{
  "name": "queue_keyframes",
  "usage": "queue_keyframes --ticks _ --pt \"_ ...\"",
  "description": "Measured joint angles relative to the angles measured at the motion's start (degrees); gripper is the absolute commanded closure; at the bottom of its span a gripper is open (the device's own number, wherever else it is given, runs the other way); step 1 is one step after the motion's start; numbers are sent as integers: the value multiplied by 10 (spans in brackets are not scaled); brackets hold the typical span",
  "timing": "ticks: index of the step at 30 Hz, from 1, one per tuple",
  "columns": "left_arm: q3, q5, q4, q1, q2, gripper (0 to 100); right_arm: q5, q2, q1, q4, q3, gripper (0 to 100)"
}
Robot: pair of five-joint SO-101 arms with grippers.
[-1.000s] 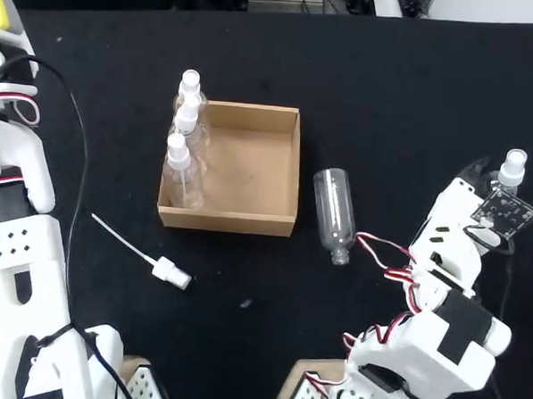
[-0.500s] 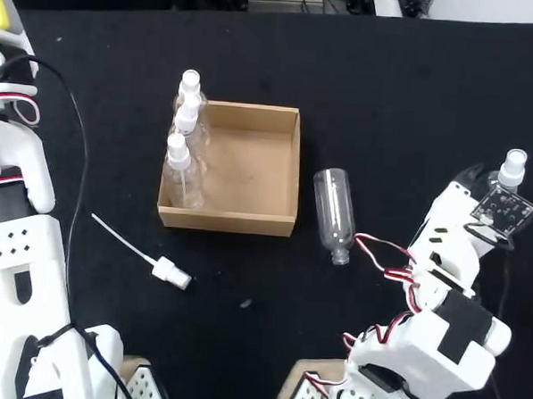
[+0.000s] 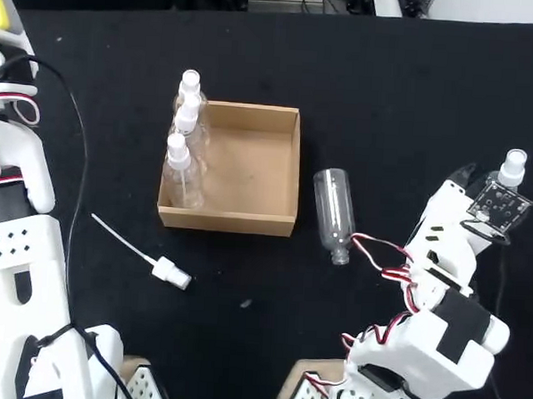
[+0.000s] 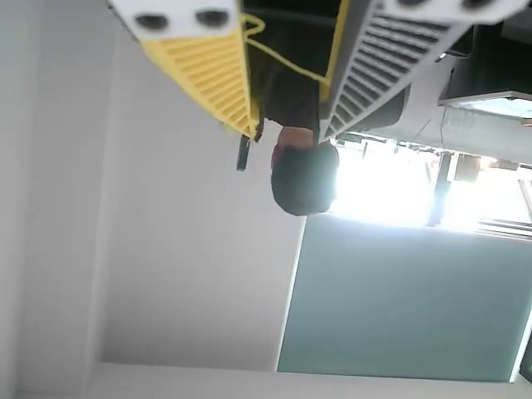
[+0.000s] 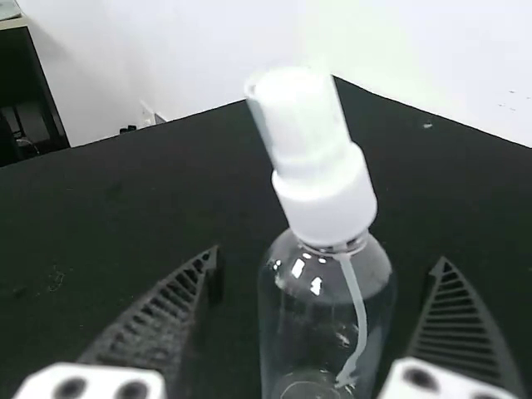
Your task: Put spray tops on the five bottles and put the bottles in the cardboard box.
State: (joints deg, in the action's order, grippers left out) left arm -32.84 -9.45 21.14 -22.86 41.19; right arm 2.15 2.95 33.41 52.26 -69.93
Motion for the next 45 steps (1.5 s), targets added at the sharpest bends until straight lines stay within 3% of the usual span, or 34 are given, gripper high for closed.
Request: queue_keyframes --ticks 3,11,21,25,29,34,40,45 --pt "0 0 0 0 0 970 0 0 0 -7 4 856" --pt "0 0 0 0 0 970 -1 0 -3 -7 31 836" --pt "0 0 0 0 0 970 -1 0 -3 -10 31 975" --pt "0 0 0 0 0 970 -1 -53 -11 -13 28 987" --pt "0 0 0 0 0 970 -1 -144 -52 -47 -5 987" --pt "0 0 0 0 0 970 -1 -289 -121 -200 -7 987" --pt "0 0 0 0 0 970 -1 -408 -269 -442 59 988" --pt "0 0 0 -2 0 970 31 -389 -390 -482 117 988"
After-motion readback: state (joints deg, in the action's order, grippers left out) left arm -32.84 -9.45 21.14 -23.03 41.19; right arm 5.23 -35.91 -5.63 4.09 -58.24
